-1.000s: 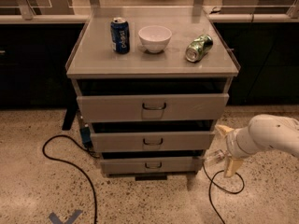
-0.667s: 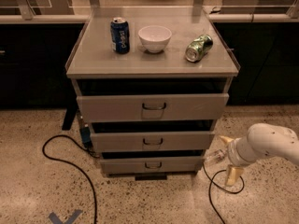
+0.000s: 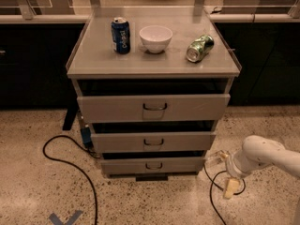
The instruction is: Open bottom drawer
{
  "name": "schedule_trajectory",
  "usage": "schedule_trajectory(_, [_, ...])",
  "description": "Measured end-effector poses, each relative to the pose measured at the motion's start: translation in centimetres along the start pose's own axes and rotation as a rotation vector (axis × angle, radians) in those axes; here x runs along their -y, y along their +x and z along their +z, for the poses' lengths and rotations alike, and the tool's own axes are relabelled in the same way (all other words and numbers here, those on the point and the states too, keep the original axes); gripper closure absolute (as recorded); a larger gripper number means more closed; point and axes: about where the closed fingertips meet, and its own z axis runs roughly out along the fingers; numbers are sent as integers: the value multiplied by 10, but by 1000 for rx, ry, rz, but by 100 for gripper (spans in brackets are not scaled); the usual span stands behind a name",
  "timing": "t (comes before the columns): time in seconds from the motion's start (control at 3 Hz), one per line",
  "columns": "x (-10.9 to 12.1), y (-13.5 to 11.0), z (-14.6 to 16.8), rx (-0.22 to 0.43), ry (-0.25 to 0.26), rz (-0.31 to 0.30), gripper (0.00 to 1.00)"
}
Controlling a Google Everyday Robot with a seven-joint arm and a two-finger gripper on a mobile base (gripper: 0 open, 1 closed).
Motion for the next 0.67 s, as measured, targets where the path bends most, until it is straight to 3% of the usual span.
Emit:
schedule_trajectory(0.33, [0, 0, 0, 0, 0, 0, 0])
schedule_trajectory(0.67, [-27, 11, 35, 54, -42, -2, 0])
